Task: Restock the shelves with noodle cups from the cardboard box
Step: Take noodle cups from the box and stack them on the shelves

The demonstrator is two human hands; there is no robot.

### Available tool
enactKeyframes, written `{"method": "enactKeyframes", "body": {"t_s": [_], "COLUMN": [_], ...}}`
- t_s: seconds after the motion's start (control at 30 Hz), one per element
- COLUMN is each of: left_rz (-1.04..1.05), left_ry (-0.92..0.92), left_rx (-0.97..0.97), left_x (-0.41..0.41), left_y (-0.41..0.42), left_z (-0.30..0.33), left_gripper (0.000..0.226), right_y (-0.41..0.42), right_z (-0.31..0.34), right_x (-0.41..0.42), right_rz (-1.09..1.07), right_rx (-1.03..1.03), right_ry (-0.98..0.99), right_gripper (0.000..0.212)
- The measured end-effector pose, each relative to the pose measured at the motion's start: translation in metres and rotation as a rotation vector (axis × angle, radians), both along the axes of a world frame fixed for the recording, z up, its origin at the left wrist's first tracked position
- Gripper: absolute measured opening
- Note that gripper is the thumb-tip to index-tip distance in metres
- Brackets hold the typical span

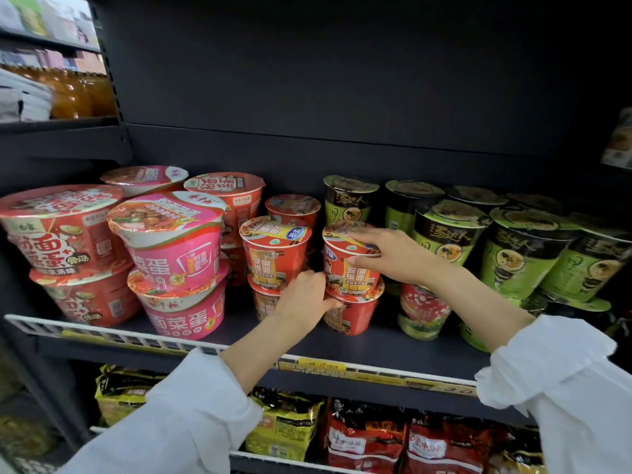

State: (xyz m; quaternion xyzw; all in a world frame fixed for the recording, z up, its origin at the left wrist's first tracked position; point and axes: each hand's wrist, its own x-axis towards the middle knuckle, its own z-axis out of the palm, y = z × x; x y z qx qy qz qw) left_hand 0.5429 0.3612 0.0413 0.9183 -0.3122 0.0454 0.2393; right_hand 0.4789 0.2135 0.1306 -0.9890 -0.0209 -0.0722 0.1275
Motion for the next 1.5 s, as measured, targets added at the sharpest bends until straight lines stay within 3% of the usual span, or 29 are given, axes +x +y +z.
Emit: {"method": "enactKeyframes", "body": {"t_s": [0.17, 0.37, 0.57, 0.7, 0.87, 1.2, 1.37, 1.5], "left_rz": [-0.020, -0.033, 0.037, 0.055, 0.040, 0.116, 0.109, 0.079], "left_ry": [-0.207, -0.377, -0.344, -0.245, -0.164, -0.180, -0.282, -0.381], "left_rx": [0.230, 0.354, 0.273, 0.121, 0.043, 0.021, 0.049, 0.001], "left_x": [0.002, -0.004, -0.008, -0.009, -0.003, -0.012, -0.024, -0.033], "left_y": [0.007, 0.008, -0.004, -0.003, 0.006, -0.001, -0.005, -0.005], "left_z": [0.005, 0.007, 0.006, -0.001, -0.001, -0.001, 0.009, 0.018], "left_gripper": [0.042, 0.050, 0.050, 0.046, 0.035, 0.039, 0.048, 0.044], "right_y": [-0.006, -0.006, -0.003, 0.000, 0.010, 0.017, 0.013, -0.002], "right_z": [-0.004, -0.014, -0.010, -0.013, -0.024, -0.043, -0.026, -0.001], "right_x": [0.006, 0.017, 0.023, 0.020, 0.018, 0.015, 0.000, -0.030], "right_rz": [0.019, 0.026, -0.015, -0.046, -0.192, -0.249, -0.149, -0.176], "right_rx": [0.017, -0.033, -0.134, -0.169, -0.307, -0.155, -0.017, 0.087], "right_ry": [0.010, -0.045, -0.078, -0.095, -0.235, -0.343, -0.245, -0.333], "right_gripper": [0.061, 0.067, 0.064, 0.067, 0.067, 0.062, 0.068, 0.055]}}
